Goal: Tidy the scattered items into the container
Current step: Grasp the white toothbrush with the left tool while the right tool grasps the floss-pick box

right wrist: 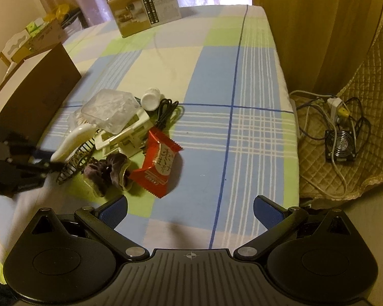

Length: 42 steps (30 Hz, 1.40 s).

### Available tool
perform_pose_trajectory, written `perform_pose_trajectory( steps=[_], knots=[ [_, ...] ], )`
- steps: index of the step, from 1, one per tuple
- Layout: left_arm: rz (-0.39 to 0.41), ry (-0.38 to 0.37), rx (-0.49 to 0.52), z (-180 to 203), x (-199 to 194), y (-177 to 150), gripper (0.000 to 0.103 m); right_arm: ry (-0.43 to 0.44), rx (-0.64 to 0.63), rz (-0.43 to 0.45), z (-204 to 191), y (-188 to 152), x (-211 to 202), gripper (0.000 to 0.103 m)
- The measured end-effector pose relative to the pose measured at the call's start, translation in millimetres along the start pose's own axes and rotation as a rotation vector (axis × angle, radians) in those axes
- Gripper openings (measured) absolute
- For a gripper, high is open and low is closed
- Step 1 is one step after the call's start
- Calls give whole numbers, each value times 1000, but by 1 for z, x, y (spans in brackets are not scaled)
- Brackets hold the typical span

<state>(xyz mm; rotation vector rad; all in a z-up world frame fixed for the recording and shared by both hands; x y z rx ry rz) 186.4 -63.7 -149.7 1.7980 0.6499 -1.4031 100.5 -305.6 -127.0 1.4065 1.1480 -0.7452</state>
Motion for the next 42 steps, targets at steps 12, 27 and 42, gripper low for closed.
perform_pose_trajectory(
  steps=[12, 27, 42],
  knots=[
    [-16, -92, -293, -9, -18, -41, 15, 12, -48, 8, -10, 4, 2, 101],
    [54, 0, -422, -20, -14, -42, 12, 77, -386, 194, -51, 37, 5, 101],
    [22, 37, -546, -30, -11, -58, 12, 221, -751, 103, -81, 104, 95, 74]
  ],
)
Point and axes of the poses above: each gripper's, at about its wrist camera, not at the fingertips, and x roughly the way its jaws point, z to its right, y to its top, the point moved 1 cm from there along x, roughly the way its jaws point, and after that the axes turned 7 degrees about -z, right-handed, at the moved point
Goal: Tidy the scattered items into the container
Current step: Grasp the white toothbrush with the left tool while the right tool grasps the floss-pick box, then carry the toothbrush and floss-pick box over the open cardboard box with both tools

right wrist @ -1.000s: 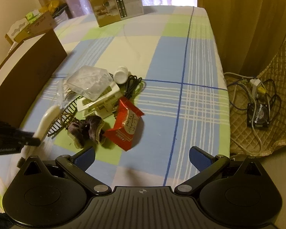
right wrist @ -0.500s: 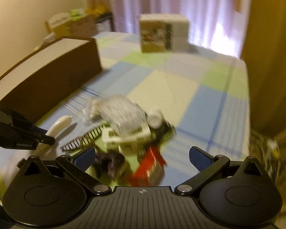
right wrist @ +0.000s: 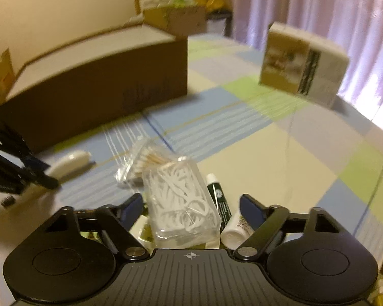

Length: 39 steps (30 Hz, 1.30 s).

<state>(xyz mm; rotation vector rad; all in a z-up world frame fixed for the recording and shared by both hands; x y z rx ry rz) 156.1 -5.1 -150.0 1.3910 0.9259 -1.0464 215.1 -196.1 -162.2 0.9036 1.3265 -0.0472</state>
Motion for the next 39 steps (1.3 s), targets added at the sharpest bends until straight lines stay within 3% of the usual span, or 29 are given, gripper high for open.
perform_pose_trajectory(
  steps=[4, 9, 19, 29, 39],
  knots=[
    [-3, 4, -8, -2, 1, -1, 12, 30, -29, -20, 1, -1, 10, 54],
    [-7, 5, -2, -2, 2, -1, 12, 3, -48, 14, -12, -1, -3, 54],
    [25, -37, 29, 1, -21, -1, 12, -31, 167, 123, -35, -17, -66, 54],
    [139, -119, 60, -5, -86, -1, 12, 10, 326, 121, -67, -22, -90, 54],
    [289, -166, 40, -49, -158, 3, 12, 46, 304, 180, -121, 17, -103, 54]
  ],
)
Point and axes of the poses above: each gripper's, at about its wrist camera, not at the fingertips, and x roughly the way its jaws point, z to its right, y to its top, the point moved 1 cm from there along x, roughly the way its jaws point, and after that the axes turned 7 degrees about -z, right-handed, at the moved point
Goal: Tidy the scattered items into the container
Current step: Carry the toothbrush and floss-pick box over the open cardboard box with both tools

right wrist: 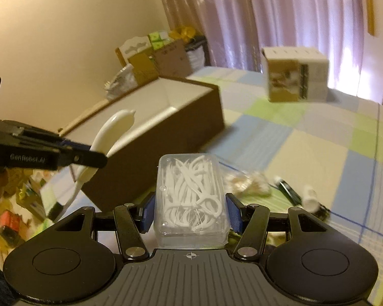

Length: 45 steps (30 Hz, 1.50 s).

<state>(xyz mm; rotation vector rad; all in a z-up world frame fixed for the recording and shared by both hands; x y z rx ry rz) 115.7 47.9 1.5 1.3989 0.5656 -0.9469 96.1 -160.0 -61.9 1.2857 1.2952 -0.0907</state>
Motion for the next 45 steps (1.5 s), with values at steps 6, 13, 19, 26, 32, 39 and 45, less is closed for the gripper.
perform_pose_trajectory(
  steps=[6, 13, 19, 26, 32, 39, 45],
  knots=[
    [89, 36, -5, -41, -34, 19, 12, 29, -42, 33, -48, 26, 13, 54],
    [128, 89, 9, -94, -35, 46, 12, 42, -110, 61, -103, 67, 48, 54],
    [110, 103, 20, -135, -17, 61, 12, -22, -124, 59, -138, 98, 88, 54],
    [17, 87, 31, -180, 24, 64, 12, -81, -112, -31, -163, 116, 149, 54],
    [-105, 56, 62, -205, 62, 50, 12, -101, -105, -160, -170, 111, 199, 54],
    [-206, 21, 117, -217, 94, 41, 12, -148, -146, -274, -172, 110, 235, 54],
    [-269, 20, 154, -218, 112, 34, 12, -168, -160, -353, -169, 105, 254, 54]
  ],
)
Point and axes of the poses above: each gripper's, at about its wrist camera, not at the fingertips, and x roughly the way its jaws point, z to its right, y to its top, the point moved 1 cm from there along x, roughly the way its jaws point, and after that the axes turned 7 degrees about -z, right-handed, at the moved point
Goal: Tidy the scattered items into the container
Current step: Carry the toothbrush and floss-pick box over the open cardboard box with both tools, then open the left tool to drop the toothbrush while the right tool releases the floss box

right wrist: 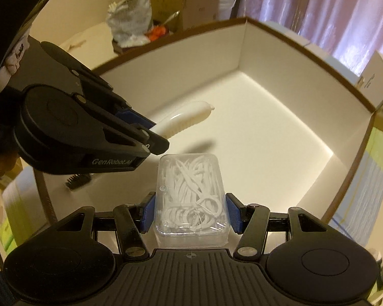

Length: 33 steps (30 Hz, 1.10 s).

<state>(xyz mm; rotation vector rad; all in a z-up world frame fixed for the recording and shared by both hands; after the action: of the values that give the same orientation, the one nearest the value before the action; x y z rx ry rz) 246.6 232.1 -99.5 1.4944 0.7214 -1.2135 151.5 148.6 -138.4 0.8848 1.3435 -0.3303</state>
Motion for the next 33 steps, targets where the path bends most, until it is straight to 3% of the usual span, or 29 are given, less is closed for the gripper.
perform_pose_trajectory(
  steps=[12, 23, 25, 26, 27, 33],
  knots=[
    [-54, -7, 42, -1, 17, 2, 12, -13, 16, -42, 6, 5, 16, 54],
    [-23, 7, 41, -3, 5, 3, 31, -16, 25, -9, 11, 10, 11, 54],
    [-14, 8, 41, -2, 1, 4, 36, -14, 23, -5, 7, 9, 7, 65],
    [-11, 8, 39, -2, 0, 4, 39, -16, 24, 9, 7, 7, 4, 76],
    [-7, 10, 37, -2, -2, 3, 45, -14, 23, 19, 8, 6, 3, 79],
    [3, 19, 39, 0, -13, 0, 63, -12, 28, 28, 0, 5, -8, 83]
  ],
)
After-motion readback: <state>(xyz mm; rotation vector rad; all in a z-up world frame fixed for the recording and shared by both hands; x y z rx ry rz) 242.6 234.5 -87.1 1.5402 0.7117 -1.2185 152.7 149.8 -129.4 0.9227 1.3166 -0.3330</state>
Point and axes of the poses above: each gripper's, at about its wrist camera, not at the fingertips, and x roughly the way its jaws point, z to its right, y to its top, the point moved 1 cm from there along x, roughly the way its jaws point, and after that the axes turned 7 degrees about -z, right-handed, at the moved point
